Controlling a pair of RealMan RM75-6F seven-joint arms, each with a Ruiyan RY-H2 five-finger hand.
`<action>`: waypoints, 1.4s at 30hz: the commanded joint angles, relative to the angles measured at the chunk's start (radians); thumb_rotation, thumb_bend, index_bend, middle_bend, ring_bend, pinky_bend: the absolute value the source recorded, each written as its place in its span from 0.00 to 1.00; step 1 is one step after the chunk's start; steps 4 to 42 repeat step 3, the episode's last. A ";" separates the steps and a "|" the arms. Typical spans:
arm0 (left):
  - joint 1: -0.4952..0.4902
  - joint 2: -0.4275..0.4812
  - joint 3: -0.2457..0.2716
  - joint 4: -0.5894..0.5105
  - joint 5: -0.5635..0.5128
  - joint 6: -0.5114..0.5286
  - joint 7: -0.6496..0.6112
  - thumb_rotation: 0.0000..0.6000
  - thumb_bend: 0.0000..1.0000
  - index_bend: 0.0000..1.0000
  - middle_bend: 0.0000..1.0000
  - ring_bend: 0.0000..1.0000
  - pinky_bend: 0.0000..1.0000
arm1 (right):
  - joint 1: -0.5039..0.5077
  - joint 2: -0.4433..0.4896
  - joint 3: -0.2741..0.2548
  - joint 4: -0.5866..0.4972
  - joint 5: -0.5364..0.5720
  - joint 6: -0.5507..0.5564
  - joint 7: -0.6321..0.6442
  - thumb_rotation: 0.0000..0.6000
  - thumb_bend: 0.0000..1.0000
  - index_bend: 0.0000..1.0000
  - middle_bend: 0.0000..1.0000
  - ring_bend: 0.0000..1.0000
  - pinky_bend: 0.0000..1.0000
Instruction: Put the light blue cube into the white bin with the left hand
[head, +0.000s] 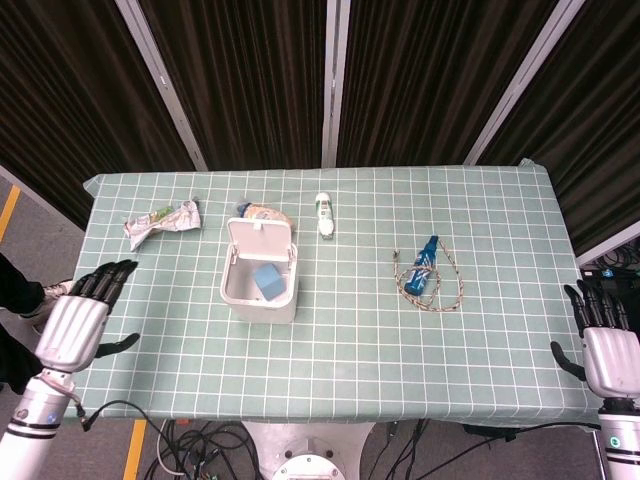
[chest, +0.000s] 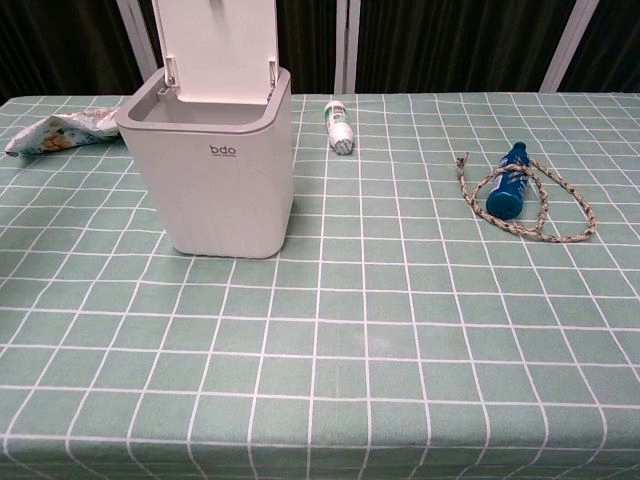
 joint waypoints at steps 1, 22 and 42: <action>0.088 -0.027 0.042 0.166 -0.001 0.067 -0.041 1.00 0.07 0.07 0.11 0.08 0.22 | -0.004 -0.009 -0.006 -0.008 -0.007 0.007 -0.014 1.00 0.22 0.00 0.00 0.00 0.00; 0.105 -0.046 0.037 0.207 -0.012 0.081 -0.047 1.00 0.07 0.07 0.11 0.08 0.21 | -0.004 -0.016 -0.010 -0.010 -0.007 0.003 -0.024 1.00 0.22 0.00 0.00 0.00 0.00; 0.105 -0.046 0.037 0.207 -0.012 0.081 -0.047 1.00 0.07 0.07 0.11 0.08 0.21 | -0.004 -0.016 -0.010 -0.010 -0.007 0.003 -0.024 1.00 0.22 0.00 0.00 0.00 0.00</action>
